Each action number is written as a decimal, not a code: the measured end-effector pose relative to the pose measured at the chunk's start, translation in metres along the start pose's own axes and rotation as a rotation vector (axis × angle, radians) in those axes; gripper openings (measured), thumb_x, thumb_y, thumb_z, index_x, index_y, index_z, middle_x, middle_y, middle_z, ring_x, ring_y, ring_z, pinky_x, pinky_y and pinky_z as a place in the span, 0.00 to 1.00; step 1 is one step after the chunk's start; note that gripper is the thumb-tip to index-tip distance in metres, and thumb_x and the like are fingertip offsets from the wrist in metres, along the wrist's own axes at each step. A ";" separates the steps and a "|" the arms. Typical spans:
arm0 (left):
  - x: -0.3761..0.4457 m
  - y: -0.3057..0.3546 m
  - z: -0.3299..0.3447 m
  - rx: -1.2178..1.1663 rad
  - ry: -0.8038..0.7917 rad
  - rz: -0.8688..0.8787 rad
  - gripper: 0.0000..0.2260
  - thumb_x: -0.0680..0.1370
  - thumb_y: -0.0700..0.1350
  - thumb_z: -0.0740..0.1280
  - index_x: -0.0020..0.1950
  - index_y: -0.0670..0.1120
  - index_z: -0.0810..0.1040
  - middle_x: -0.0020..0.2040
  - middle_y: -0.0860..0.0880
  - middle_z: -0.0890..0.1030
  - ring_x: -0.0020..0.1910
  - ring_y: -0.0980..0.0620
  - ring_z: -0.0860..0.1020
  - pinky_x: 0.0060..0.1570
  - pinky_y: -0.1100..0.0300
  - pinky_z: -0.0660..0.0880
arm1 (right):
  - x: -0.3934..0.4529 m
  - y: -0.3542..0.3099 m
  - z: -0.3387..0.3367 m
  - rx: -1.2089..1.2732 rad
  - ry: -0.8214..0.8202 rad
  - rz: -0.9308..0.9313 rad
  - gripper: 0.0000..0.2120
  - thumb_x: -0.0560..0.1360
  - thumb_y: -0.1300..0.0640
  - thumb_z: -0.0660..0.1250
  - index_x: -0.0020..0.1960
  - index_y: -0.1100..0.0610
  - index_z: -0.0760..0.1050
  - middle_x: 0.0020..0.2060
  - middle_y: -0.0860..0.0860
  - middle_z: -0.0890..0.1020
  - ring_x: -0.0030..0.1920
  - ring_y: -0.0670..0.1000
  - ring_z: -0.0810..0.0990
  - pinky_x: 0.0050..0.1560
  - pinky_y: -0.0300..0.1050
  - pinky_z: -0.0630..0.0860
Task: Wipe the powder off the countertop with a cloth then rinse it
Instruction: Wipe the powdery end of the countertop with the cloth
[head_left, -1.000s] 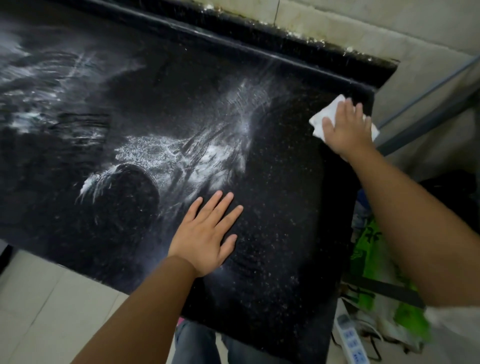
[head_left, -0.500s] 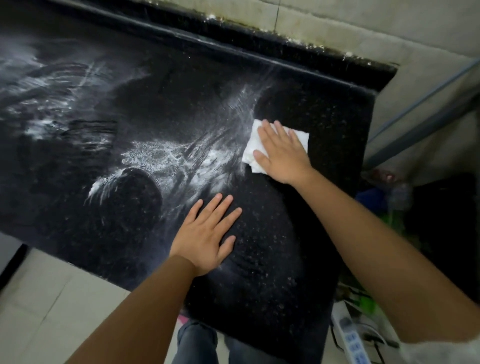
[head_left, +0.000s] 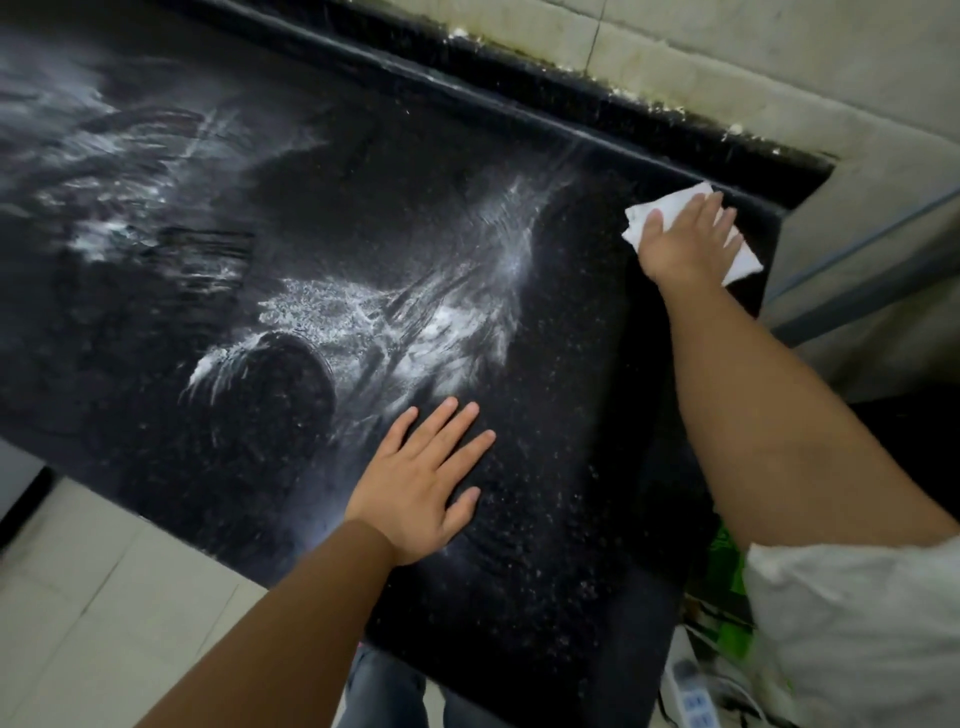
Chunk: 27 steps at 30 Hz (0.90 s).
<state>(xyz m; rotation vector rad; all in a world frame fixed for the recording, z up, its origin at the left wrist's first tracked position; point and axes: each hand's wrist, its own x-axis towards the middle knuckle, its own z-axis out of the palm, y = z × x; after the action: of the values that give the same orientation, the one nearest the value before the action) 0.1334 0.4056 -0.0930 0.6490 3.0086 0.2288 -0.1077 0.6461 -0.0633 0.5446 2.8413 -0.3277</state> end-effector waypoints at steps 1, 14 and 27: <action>0.000 0.000 0.000 0.003 -0.003 -0.003 0.23 0.80 0.56 0.39 0.68 0.50 0.63 0.67 0.45 0.72 0.68 0.48 0.61 0.67 0.52 0.48 | 0.002 -0.012 0.003 -0.004 -0.003 -0.015 0.29 0.81 0.45 0.43 0.76 0.60 0.41 0.76 0.53 0.42 0.75 0.53 0.40 0.74 0.50 0.39; 0.003 -0.001 0.001 0.002 0.070 0.019 0.21 0.75 0.53 0.54 0.67 0.50 0.64 0.67 0.44 0.72 0.68 0.48 0.61 0.67 0.52 0.49 | -0.069 -0.040 0.029 -0.125 -0.128 -0.602 0.29 0.81 0.45 0.45 0.76 0.56 0.42 0.76 0.50 0.43 0.76 0.50 0.41 0.73 0.48 0.39; 0.002 0.001 0.001 -0.036 0.136 0.017 0.22 0.74 0.52 0.55 0.68 0.48 0.63 0.66 0.42 0.73 0.67 0.48 0.61 0.65 0.51 0.54 | -0.083 0.025 0.019 -0.131 -0.051 -0.229 0.29 0.81 0.46 0.45 0.76 0.59 0.42 0.76 0.53 0.43 0.76 0.54 0.41 0.73 0.53 0.40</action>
<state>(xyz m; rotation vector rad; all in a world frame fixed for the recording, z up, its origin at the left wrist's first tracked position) 0.1322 0.4072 -0.0939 0.6834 3.1202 0.3413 -0.0192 0.6358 -0.0640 0.1828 2.8531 -0.1890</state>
